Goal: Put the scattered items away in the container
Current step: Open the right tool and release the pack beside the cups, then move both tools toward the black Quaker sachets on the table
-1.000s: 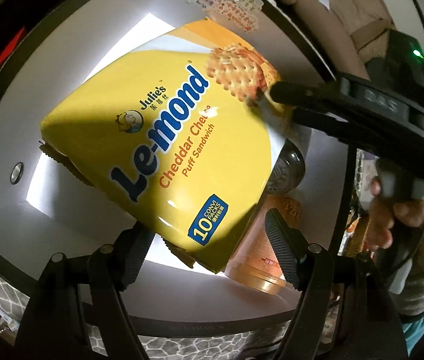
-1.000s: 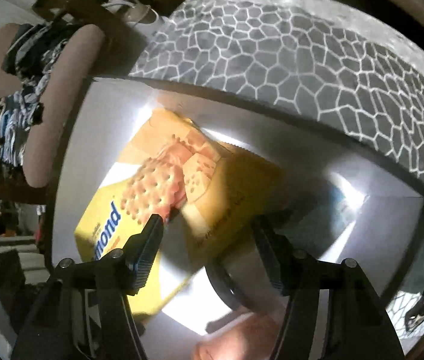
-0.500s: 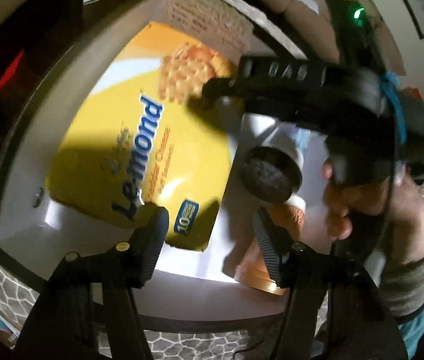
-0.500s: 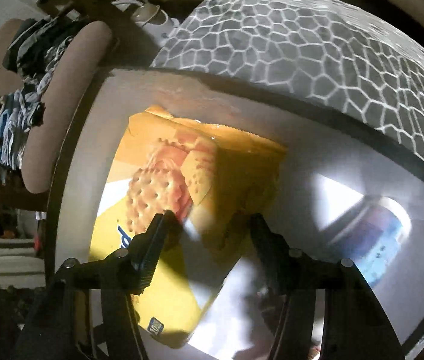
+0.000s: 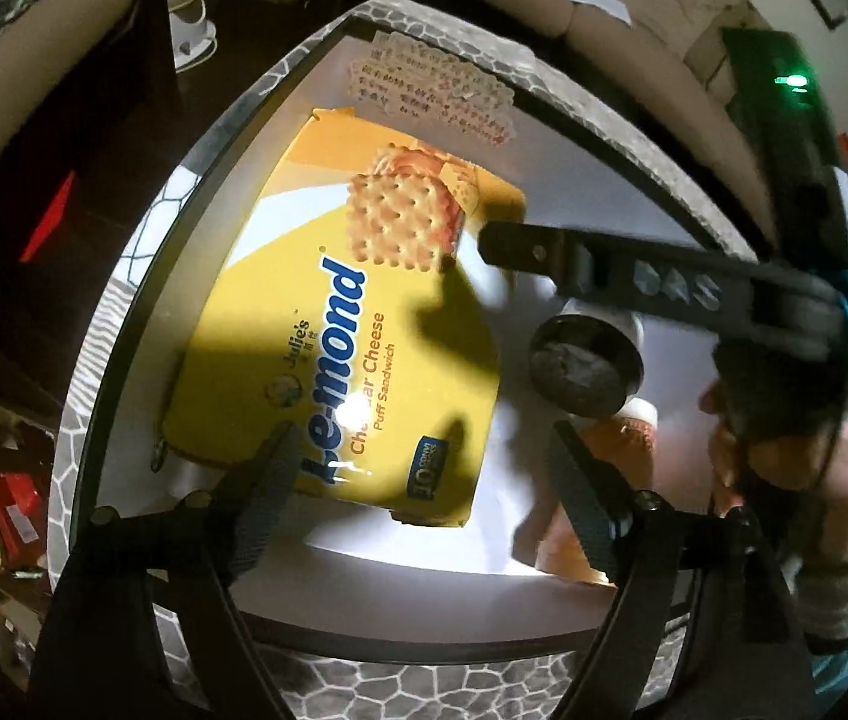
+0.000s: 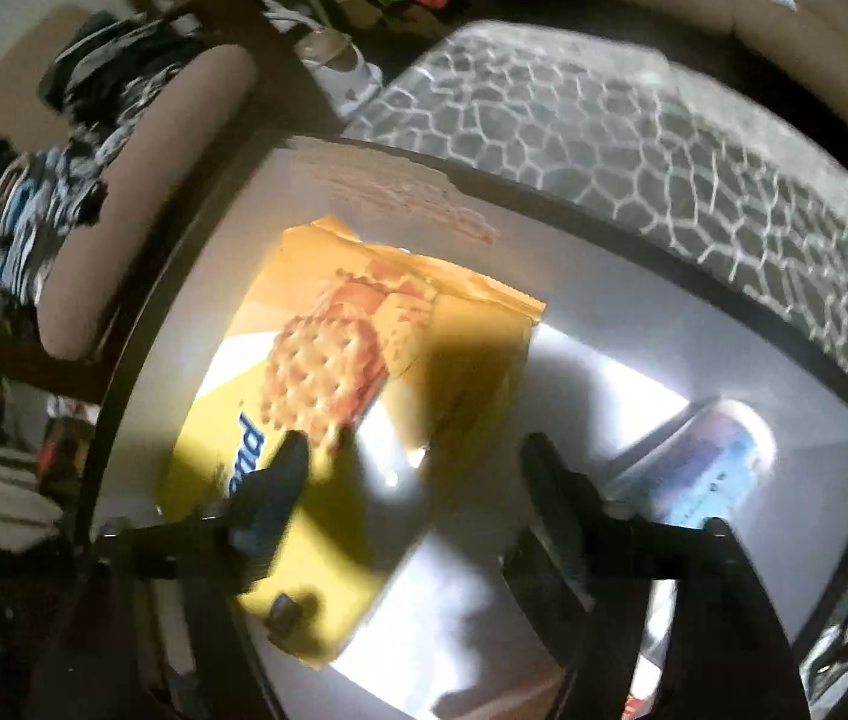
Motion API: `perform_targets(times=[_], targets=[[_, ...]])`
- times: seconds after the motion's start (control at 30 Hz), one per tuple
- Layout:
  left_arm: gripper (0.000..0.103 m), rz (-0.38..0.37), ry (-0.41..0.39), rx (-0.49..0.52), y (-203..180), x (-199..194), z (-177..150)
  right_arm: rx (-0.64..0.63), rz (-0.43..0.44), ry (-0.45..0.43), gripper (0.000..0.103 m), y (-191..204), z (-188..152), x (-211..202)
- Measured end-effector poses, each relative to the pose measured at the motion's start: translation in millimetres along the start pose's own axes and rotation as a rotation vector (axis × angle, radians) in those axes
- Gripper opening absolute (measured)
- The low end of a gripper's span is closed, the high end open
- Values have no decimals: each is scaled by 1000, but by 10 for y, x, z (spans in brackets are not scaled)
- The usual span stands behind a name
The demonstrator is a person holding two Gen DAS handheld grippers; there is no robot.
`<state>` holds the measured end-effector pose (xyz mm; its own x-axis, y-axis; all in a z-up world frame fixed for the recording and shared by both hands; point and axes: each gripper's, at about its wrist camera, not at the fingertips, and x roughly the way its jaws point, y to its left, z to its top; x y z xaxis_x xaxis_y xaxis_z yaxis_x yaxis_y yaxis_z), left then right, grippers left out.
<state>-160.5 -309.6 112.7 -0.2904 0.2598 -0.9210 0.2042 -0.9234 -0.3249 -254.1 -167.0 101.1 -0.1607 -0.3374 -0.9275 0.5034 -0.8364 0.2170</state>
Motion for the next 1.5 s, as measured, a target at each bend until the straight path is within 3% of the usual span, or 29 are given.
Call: perform_targets(times=[0.07,0.17,0.23,0.57,0.7,0.9,1.1,1.5], targets=[[86,7,4,-2,3,18,-15,-18,-17,-5,84,31,-54,-44],[101,17,5,10,-16,13,-45,-9,-39,-27,103,42,-133,-122],[103,26,-5,37,-69,-17,-95,-3,-63,-52,103,25,-204,-233],[103,29,-95,65,-279,-203,-194,76,-57,-150,103,-232,-537,-793],[103,27,-148,83,-366,-248,-245,98,-101,-189,103,-380,-760,-1019],[103,38,-162,71,-497,-255,-342,115,-153,-230,103,-553,-1118,-1243],[103,48,-210,85,-820,-359,-505,145,-200,-263,103,-733,-1524,-1498],[103,76,-276,228,-1722,-541,-934,261,-223,-316,103,-1203,-2357,-2017]])
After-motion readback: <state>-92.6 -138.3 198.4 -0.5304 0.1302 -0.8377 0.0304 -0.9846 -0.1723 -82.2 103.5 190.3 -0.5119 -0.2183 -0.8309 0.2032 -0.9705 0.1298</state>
